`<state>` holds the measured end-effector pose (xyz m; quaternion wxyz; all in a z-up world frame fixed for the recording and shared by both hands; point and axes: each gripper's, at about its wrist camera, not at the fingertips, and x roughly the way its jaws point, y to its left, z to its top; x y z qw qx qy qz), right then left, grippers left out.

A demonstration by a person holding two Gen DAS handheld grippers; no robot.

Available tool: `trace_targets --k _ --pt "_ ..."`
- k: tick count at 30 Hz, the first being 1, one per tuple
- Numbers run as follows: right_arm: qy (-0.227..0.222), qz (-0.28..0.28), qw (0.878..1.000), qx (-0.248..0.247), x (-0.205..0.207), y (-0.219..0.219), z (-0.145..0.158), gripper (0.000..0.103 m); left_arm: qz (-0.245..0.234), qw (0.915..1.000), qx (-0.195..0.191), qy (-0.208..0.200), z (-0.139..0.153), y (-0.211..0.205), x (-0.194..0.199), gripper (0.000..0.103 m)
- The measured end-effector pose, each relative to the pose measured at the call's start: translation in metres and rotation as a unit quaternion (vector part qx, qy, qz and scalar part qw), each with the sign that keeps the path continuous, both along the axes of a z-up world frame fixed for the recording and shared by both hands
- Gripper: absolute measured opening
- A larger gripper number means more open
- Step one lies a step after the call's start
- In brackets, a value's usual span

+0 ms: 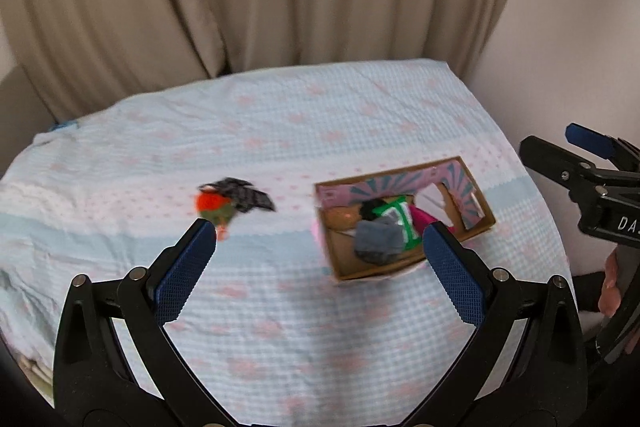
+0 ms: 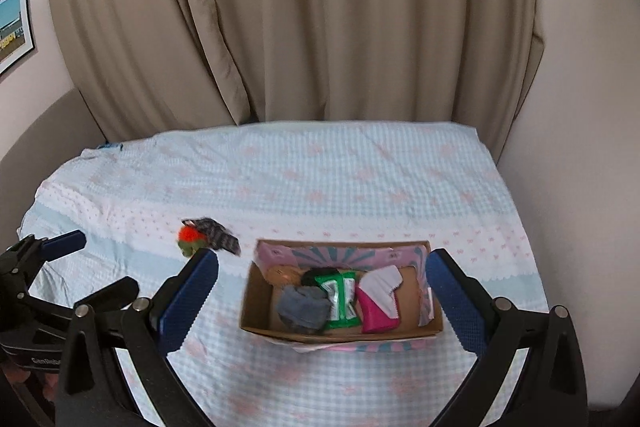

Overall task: Organize soft objects
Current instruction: 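Withdraw both open tools from the box toward the orange pompom, then grasp the orange pompom with the left tool while the right tool grasps the black ribbon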

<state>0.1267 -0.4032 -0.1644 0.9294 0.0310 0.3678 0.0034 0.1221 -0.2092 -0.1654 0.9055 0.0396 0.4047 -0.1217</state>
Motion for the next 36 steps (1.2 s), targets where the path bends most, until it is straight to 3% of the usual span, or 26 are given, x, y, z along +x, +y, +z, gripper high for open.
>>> trace_targets --k 9,18,27,36 --pt "-0.021 -0.008 1.000 0.018 -0.013 0.073 0.015 0.103 0.007 0.9998 -0.010 -0.014 0.011 0.093 -0.012 0.103" --pt "-0.032 -0.010 0.999 0.025 0.013 0.150 0.002 0.103 -0.016 0.9995 -0.024 -0.017 -0.009 0.175 0.028 0.103" --pt "-0.023 -0.007 0.998 0.052 0.075 0.211 -0.056 0.103 -0.060 0.9979 -0.024 -0.006 -0.060 0.223 0.098 0.103" --pt "0.019 0.016 0.998 0.062 0.154 0.235 -0.139 0.103 -0.101 0.9935 -0.046 0.024 -0.142 0.234 0.171 0.102"
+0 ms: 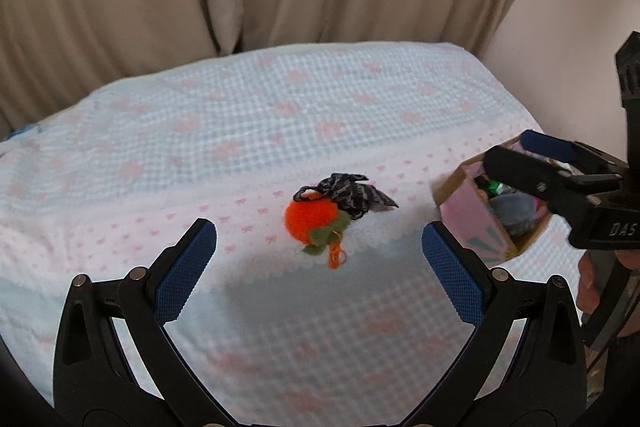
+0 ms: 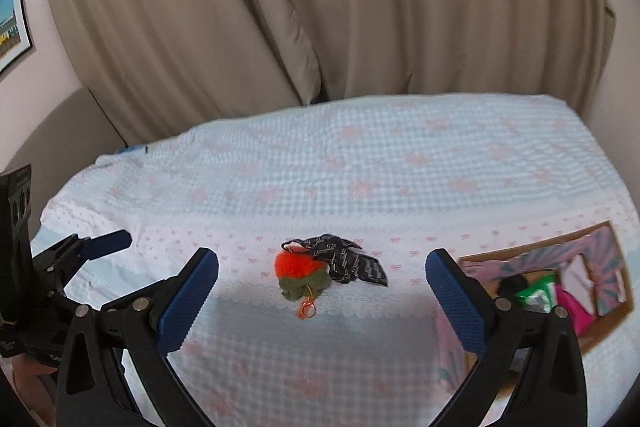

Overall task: Organize soft objects
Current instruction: 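Grasp the orange pompom with the left tool while the right tool grasps the black ribbon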

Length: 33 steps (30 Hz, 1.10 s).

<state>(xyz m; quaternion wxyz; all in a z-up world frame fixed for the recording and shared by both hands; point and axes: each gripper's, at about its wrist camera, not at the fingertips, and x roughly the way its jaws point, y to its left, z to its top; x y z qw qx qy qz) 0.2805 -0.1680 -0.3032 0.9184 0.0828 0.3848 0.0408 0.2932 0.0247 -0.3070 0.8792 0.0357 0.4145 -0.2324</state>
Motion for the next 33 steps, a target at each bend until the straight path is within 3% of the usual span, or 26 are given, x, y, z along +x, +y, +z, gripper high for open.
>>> trace_targets --k 14,19,22,24,26,33 --pt "0.089 0.013 0.996 -0.005 0.096 -0.012 -0.151 0.096 -0.087 0.9931 0.043 0.065 -0.146 -0.054 0.090 0.082" --pt "0.112 0.028 0.993 0.000 0.117 -0.013 -0.193 0.086 -0.097 0.9907 0.049 0.081 -0.186 -0.067 0.112 0.075" --pt "0.111 0.039 0.993 0.003 0.128 -0.013 -0.205 0.078 -0.102 0.9899 0.043 0.088 -0.199 -0.072 0.121 0.069" --pt "0.115 0.045 0.992 0.001 0.133 -0.012 -0.212 0.066 -0.109 0.9889 0.042 0.092 -0.207 -0.078 0.125 0.065" --pt "0.115 0.051 0.992 0.003 0.136 -0.011 -0.217 0.060 -0.116 0.9879 0.042 0.094 -0.211 -0.082 0.125 0.051" --pt "0.106 0.066 0.992 0.013 0.140 -0.009 -0.215 0.041 -0.119 0.9879 0.035 0.093 -0.210 -0.089 0.125 0.039"
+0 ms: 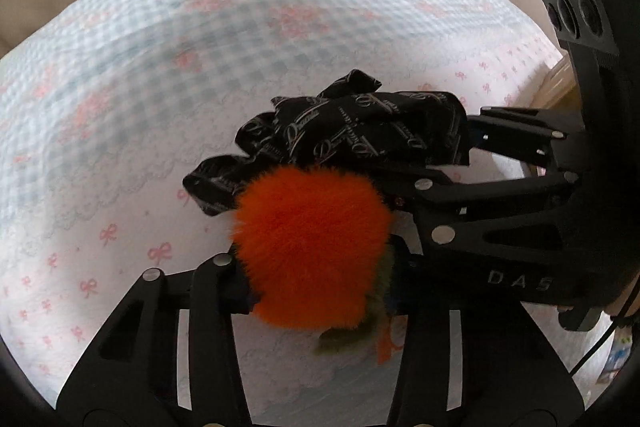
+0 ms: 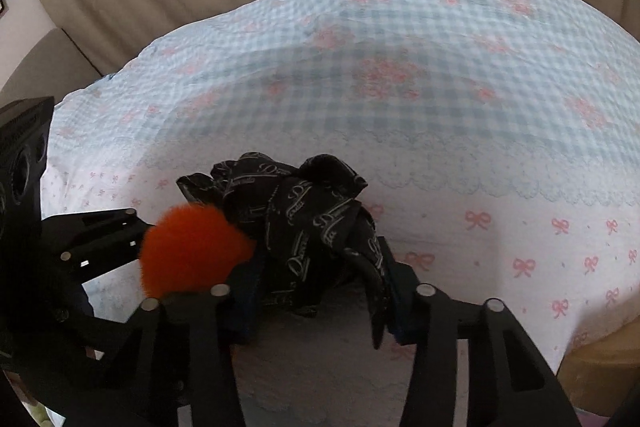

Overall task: Organize soft objects
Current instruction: 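Grasp the orange pompom with the left tool while the right tool grasps the black ribbon, then carry the pompom with the left tool into the box while the right tool drops the ribbon there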

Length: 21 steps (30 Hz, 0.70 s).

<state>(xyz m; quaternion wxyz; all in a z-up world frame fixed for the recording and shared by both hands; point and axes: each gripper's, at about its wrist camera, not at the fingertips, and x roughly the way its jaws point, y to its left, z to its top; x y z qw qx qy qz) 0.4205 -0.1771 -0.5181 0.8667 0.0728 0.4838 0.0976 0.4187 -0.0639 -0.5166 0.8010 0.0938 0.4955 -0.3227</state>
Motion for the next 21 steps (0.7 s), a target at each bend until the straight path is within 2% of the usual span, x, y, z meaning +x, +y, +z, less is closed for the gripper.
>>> trace_targets --k 6,11,17,21 --pt "-0.003 -0.001 1.000 0.009 0.001 -0.001 0.003 0.033 0.007 1.0000 -0.004 -0.001 0.003 0.001 -0.001 0.037" --pt "-0.012 -0.006 1.000 0.014 -0.002 -0.001 0.012 0.030 0.010 0.9999 -0.006 -0.009 0.013 0.003 -0.007 0.036" --pt "-0.026 -0.019 0.999 0.020 -0.014 -0.004 0.035 0.028 0.019 0.9995 -0.012 -0.024 0.040 0.012 -0.019 0.036" --pt "-0.043 -0.029 0.998 0.023 -0.027 -0.005 0.062 0.028 0.026 0.9988 -0.015 -0.039 0.065 0.021 -0.034 0.036"
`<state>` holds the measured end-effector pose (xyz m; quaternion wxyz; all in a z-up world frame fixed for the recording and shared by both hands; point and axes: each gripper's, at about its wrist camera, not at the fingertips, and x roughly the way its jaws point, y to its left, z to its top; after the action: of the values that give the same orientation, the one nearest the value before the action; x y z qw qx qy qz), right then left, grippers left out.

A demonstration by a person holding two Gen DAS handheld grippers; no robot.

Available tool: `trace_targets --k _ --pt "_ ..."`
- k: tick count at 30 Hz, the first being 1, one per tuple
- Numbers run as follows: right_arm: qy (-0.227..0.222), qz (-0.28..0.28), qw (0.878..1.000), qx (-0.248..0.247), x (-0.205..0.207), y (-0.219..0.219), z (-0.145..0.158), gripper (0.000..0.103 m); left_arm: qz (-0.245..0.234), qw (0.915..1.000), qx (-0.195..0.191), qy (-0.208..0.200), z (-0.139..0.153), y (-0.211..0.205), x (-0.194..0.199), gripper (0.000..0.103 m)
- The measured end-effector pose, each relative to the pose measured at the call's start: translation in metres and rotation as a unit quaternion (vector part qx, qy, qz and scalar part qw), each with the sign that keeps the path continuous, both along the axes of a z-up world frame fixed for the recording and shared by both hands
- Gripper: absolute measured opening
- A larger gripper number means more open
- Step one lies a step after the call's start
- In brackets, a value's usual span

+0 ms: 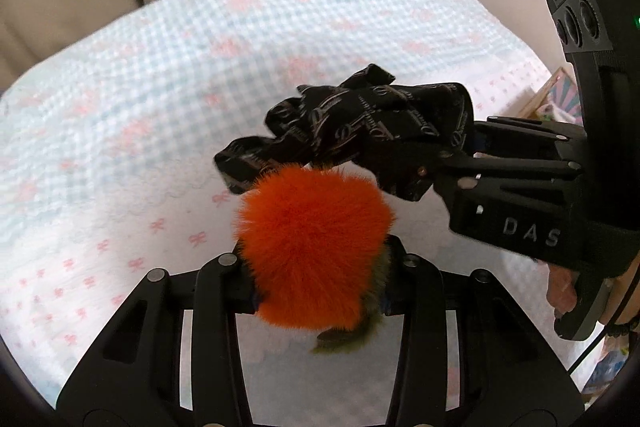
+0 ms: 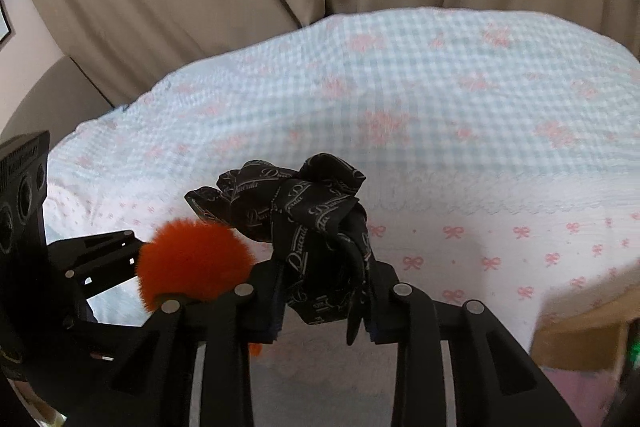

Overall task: Organize soft objects
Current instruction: 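Carry the pompom with the left tool into the box while the right tool drops the ribbon there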

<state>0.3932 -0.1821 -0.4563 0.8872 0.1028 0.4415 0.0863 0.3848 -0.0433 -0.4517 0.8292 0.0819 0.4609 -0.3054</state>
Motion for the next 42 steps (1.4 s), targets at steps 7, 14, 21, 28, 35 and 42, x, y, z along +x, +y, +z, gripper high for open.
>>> trace_targets --k 7,14,21,28,35,42 --pt "-0.032 -0.017 0.999 0.005 -0.033 -0.002 0.060 0.028 0.015 0.9995 -0.008 -0.027 0.066 0.012 -0.037 0.036" --pt "-0.056 -0.044 0.997 0.003 -0.090 -0.011 0.148 0.028 0.032 0.9979 -0.026 -0.049 0.156 0.011 -0.086 0.036" --pt "-0.081 -0.072 0.994 -0.014 -0.157 -0.041 0.227 0.028 0.037 0.9956 -0.042 -0.076 0.232 -0.018 -0.130 0.036" --pt "-0.080 -0.094 0.992 -0.026 -0.207 -0.100 0.261 0.028 0.043 0.9944 -0.052 -0.082 0.273 -0.080 -0.170 0.036" --pt "-0.056 -0.088 0.994 -0.038 -0.235 -0.182 0.261 0.028 0.074 0.9942 -0.049 -0.061 0.267 -0.155 -0.188 0.036" --pt "-0.013 -0.075 0.996 -0.045 -0.240 -0.268 0.228 0.028 0.109 0.9933 -0.036 -0.011 0.220 -0.236 -0.191 0.036"
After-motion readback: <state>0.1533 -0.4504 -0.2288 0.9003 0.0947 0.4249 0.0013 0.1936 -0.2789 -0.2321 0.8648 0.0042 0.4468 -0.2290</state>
